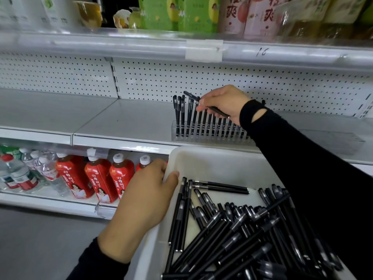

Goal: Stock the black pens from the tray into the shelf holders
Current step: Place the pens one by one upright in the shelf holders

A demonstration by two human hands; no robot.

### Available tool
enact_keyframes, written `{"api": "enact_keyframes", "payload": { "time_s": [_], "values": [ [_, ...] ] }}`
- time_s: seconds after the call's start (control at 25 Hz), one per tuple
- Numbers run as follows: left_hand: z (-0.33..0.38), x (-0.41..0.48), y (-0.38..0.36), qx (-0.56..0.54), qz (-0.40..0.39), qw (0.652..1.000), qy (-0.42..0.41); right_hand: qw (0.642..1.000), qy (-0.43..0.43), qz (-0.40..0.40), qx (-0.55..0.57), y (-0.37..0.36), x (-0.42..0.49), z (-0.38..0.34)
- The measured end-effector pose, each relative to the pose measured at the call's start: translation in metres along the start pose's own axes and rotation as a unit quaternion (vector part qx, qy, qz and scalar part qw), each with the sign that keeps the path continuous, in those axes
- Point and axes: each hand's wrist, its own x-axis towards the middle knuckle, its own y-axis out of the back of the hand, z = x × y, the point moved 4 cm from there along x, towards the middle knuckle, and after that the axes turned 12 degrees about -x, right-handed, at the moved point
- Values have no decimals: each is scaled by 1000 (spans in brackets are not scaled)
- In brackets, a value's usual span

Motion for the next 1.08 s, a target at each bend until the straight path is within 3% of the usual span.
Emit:
{"api": "enact_keyframes", "payload": {
  "time_s": [0.4,0.52,0.88,1.08],
  "values": [
    [-3,3,-1,-23,0,1000,-2,993,1,93,67,-31,38,21],
    [-4,3,-1,-28,0,1000,-2,993,39,102,40,-36,44,24],
    [-5,3,-2,-34,-4,999,-1,987,18,161,-16,-40,70,33],
    [-6,3,-1,-38,-3,999,-2,971,17,186,-149,-37,78,32]
  ]
}}
